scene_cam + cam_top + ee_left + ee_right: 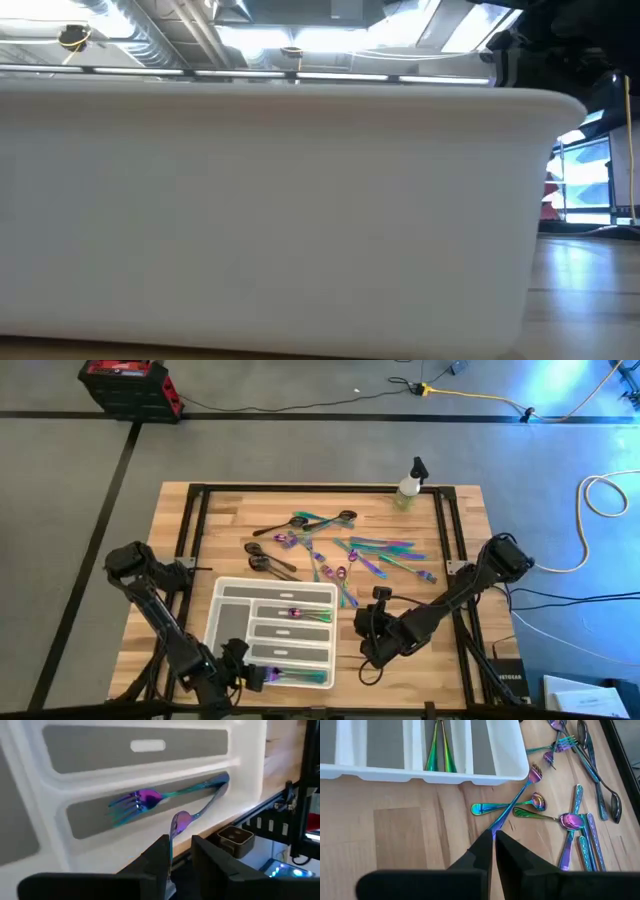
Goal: Sort silverware
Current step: Put the blue fork into the white silverware tray, then put the black spoon into the white silverware tray
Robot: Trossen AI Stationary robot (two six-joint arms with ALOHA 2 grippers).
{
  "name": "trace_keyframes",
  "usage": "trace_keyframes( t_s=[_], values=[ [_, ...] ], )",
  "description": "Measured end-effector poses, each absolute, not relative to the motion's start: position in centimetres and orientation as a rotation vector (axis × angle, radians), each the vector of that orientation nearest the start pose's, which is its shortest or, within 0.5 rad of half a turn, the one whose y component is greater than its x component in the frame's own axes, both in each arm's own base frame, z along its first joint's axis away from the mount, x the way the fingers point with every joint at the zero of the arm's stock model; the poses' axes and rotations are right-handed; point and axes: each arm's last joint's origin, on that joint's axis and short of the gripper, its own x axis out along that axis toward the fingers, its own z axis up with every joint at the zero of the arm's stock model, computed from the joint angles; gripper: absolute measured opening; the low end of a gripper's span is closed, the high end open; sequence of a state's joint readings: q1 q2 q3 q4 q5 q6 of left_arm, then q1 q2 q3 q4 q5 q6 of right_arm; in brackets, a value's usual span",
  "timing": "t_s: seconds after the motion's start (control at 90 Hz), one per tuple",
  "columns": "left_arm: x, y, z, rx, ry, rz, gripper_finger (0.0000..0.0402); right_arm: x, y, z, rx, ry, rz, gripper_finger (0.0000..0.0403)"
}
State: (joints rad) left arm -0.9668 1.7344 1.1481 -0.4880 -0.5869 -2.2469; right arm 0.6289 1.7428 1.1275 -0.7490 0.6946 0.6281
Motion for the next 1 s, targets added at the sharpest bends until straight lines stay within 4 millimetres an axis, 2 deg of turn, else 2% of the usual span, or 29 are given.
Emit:
trace_keyframes(
  t_s=[0.289,0.567,0.856,1.0],
  values=[
    [20.68,-27.23,19.60,-1.302,0.710,0.587,0.0067,26.84,17.23,18.31,-0.271,0.977,-0.373,0.0005],
    [20.31,-26.85,19.28,-1.159,0.782,0.584,0.0067,26.84,17.23,18.30,-0.270,0.977,-0.373,0.0005],
    [20.25,-26.75,19.24,-1.090,0.795,0.564,0.0067,26.99,17.34,18.34,-0.258,0.963,-0.367,0.0005],
    [20.42,-26.63,19.42,-0.997,0.722,0.527,0.0067,27.02,17.35,18.31,-0.268,0.960,-0.363,0.0005]
  ],
)
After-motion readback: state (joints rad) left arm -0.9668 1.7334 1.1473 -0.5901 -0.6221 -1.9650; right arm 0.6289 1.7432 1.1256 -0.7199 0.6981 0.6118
